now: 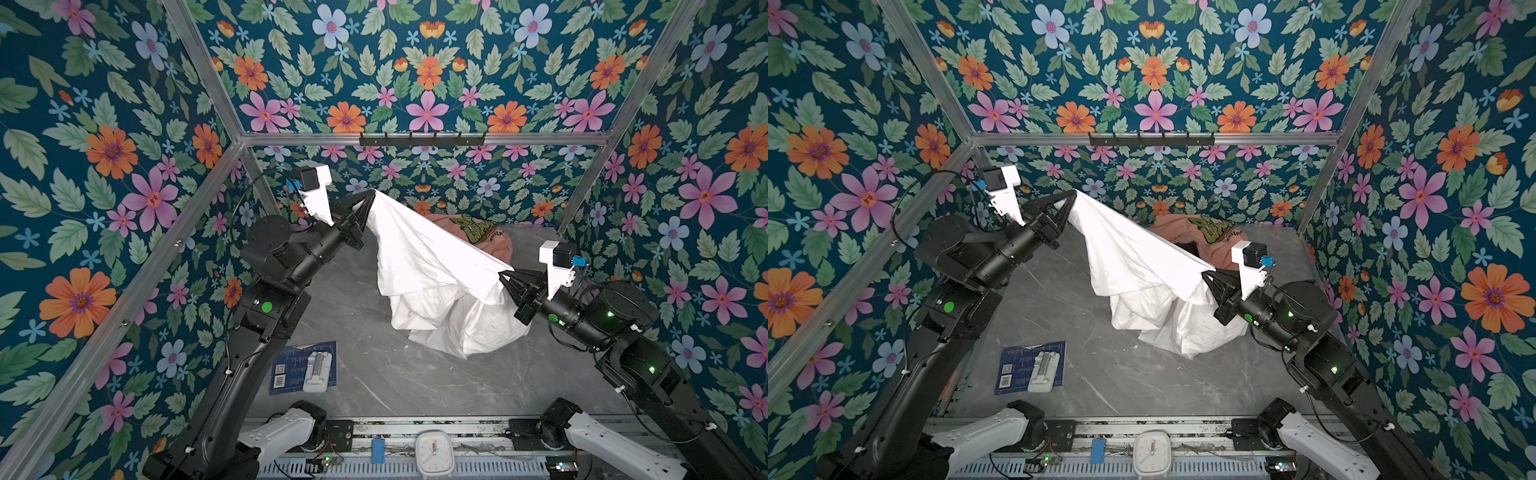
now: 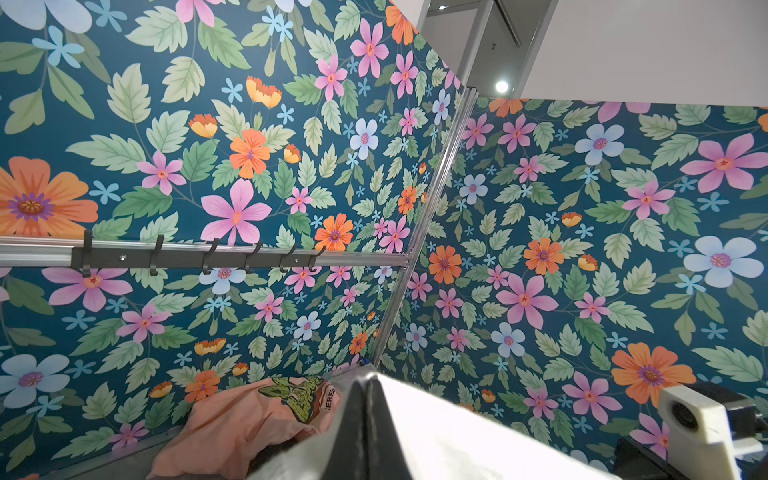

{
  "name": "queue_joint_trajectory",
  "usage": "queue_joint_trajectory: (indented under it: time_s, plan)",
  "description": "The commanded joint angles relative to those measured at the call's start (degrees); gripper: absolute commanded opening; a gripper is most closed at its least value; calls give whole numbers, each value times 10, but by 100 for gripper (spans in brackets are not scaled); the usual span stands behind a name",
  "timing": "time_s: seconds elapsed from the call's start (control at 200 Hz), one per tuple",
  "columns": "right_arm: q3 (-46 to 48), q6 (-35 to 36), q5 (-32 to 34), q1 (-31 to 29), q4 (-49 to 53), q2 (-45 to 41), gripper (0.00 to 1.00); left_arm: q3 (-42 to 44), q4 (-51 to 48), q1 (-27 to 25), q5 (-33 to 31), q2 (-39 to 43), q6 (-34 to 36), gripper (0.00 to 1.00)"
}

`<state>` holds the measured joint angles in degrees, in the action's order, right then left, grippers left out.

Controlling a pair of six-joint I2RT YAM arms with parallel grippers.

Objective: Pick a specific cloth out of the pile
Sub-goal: 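Grasp the white t-shirt with the right gripper and lift it beside the left gripper, then lower the white t-shirt with both grippers onto the table nearer the robot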

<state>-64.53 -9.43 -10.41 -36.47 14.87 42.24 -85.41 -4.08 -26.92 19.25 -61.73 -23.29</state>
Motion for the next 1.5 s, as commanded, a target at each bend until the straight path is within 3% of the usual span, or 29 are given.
queue_joint_trajectory:
  time_s: [0.0, 0.335, 0.525, 1.115, 1.49]
  plan:
    - [-14, -11, -20, -1, 20, -5, 0, 7, -17, -1, -1, 15, -13, 0]
    - [-111, -38, -87, -1, 93, 15, 0, 7, -41, -1, -3, 35, -23, 0]
    - [-105, -53, -97, 0, 93, 14, 0, 12, -48, -2, -3, 40, -24, 0]
    - [69, -67, 21, -1, 117, -25, 0, 163, -64, -1, 27, 78, -60, 0]
    - [153, -98, 77, -1, 161, -74, 0, 275, -103, -2, 26, 142, -94, 0]
